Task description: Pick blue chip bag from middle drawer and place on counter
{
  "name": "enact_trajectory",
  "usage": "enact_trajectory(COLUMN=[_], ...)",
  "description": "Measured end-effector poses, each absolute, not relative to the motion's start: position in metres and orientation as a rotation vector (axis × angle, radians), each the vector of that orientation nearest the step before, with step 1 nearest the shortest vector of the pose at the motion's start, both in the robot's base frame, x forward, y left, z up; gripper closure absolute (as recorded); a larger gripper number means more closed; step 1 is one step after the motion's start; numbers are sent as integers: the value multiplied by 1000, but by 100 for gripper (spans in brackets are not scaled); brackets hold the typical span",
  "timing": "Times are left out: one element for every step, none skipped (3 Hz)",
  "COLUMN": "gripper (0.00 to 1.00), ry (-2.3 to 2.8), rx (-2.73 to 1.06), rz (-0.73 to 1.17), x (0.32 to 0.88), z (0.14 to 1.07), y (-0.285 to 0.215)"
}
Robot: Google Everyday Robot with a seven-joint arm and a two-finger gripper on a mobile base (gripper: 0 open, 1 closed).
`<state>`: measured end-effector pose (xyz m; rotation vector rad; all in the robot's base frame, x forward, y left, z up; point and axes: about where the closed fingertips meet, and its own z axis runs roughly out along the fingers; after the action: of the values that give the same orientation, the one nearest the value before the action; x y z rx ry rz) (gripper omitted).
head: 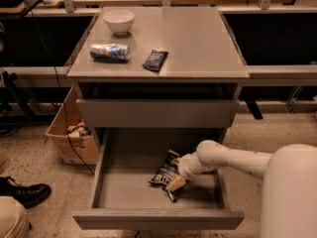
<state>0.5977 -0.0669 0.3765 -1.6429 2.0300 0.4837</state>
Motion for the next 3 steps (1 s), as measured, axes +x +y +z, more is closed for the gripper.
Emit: enact_trajectory(gripper=[70, 93, 100], ry=[2009, 2005, 2027], rx=[-1645, -1653, -1635], rz=[479, 492, 516], x=[587, 569, 547], z=[406, 423, 479], y=[-66, -65, -88])
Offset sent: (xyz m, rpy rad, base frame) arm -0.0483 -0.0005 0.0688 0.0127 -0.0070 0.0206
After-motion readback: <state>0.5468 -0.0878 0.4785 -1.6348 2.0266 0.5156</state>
